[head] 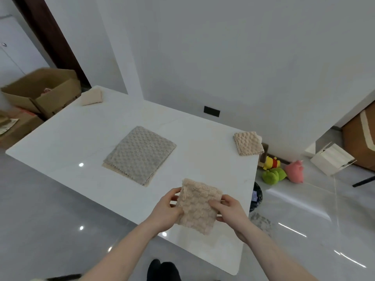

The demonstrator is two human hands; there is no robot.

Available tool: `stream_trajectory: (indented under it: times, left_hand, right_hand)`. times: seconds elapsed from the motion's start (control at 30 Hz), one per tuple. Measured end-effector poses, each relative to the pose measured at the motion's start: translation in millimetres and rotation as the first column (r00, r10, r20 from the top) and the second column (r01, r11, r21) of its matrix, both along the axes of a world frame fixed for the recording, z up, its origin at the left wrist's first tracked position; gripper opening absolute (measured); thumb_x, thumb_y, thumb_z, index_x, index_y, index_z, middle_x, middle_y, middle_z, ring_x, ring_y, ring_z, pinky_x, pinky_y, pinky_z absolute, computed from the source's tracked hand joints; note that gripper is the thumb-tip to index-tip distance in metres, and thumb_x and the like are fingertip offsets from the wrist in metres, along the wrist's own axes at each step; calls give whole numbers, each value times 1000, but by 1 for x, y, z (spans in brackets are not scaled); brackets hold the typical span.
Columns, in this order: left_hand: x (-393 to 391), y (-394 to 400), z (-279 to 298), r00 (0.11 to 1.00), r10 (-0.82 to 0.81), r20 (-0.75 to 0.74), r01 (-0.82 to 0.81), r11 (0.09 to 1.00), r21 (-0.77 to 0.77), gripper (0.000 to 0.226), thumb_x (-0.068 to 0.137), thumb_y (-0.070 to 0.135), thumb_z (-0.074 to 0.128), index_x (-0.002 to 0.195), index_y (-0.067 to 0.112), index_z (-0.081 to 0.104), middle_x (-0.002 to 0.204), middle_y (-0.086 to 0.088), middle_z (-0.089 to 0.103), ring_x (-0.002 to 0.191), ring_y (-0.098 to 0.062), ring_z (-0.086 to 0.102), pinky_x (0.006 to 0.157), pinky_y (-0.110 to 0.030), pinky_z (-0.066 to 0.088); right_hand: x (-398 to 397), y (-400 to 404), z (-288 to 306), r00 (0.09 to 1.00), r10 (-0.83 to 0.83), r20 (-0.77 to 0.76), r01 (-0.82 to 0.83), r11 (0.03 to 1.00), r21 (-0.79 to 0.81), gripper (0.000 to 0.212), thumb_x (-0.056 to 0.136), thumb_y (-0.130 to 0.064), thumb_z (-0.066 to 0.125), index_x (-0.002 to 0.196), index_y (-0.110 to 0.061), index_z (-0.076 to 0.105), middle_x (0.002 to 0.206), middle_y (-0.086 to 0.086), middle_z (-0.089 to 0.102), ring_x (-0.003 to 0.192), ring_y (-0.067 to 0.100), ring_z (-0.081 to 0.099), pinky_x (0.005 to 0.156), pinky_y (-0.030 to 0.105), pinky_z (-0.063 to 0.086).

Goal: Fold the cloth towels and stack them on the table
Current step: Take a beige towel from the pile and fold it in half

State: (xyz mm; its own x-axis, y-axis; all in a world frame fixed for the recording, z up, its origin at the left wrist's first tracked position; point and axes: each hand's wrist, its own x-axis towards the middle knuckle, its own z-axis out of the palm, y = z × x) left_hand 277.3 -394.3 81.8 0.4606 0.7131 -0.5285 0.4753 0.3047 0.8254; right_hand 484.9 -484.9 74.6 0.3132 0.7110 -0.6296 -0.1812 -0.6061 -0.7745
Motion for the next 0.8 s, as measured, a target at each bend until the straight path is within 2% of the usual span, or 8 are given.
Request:
stream_trajectory:
  times: [0.2, 0.3, 0.43, 0.57, 0.6, 0.67, 0.73, 0.8]
  left_hand:
    - [19, -6, -6, 999, -5, -32, 6, 1000, 23, 55, 91, 9, 57, 137, 41, 59, 121, 12, 67, 98, -6, 71, 73, -16, 54]
    - [31, 7, -6, 998, -40, -42, 42, 998, 39, 47, 92, 14, 58, 130, 40, 65, 118, 13, 70, 94, -4, 72, 79, -20, 56]
    - [52, 24, -16, 998, -47, -41, 50, 996, 80, 29, 92, 24, 68, 116, 39, 69, 110, 11, 75, 92, -3, 71, 83, -25, 58]
    - [67, 33, -37, 998, -51, -45, 46, 992, -118, 35, 79, 40, 83, 109, 27, 71, 101, 9, 78, 97, -7, 72, 89, -25, 53]
    - [71, 33, -44, 994, -91, -67, 80, 986, -145, 36, 77, 40, 84, 107, 25, 72, 98, 9, 78, 94, -9, 72, 89, -26, 54]
    - [82, 32, -55, 983, -139, -122, 122, 982, -144, 25, 79, 35, 81, 98, 22, 73, 90, 8, 73, 84, -9, 66, 79, -23, 52]
    - [98, 34, -66, 986, -89, -144, 72, 990, -118, 17, 81, 31, 76, 94, 21, 72, 87, 5, 68, 78, -11, 62, 76, -26, 52]
    - [118, 40, -74, 992, 9, -129, -23, 994, -111, 19, 82, 29, 76, 98, 19, 72, 93, 0, 73, 81, -18, 68, 83, -32, 58]
  right_hand:
    - [25, -5, -5, 997, 74, 10, -74, 997, -16, 30, 89, -31, 75, 116, -28, 63, 98, -3, 80, 93, 20, 76, 79, 34, 57]
    - [37, -2, -8, 997, 58, 60, -56, 998, -34, 23, 89, -35, 74, 108, -23, 69, 98, 0, 79, 95, 25, 74, 74, 31, 55]
    - [56, 2, -16, 990, 11, 143, -8, 1000, -25, 11, 93, -25, 71, 102, -19, 71, 101, 6, 75, 89, 18, 70, 73, 30, 56]
    - [76, 3, -27, 989, -53, 135, 56, 998, -18, 9, 94, -19, 69, 101, -14, 71, 105, 16, 74, 87, 20, 70, 73, 28, 60]
    - [81, 4, -30, 990, -63, 130, 66, 998, -19, 9, 94, -18, 69, 101, -13, 72, 107, 18, 73, 89, 22, 71, 73, 29, 61]
    - [94, 5, -38, 990, -63, 128, 69, 997, -42, 10, 94, -17, 69, 102, -13, 71, 109, 20, 72, 97, 27, 72, 74, 31, 62]
    - [109, 10, -46, 990, -63, 127, 73, 995, -75, 12, 93, -17, 70, 103, -11, 70, 111, 21, 71, 99, 30, 72, 73, 32, 62]
    - [129, 15, -54, 992, -66, 107, 79, 990, -116, 14, 92, -17, 71, 103, -9, 69, 109, 20, 71, 92, 28, 72, 68, 30, 61]
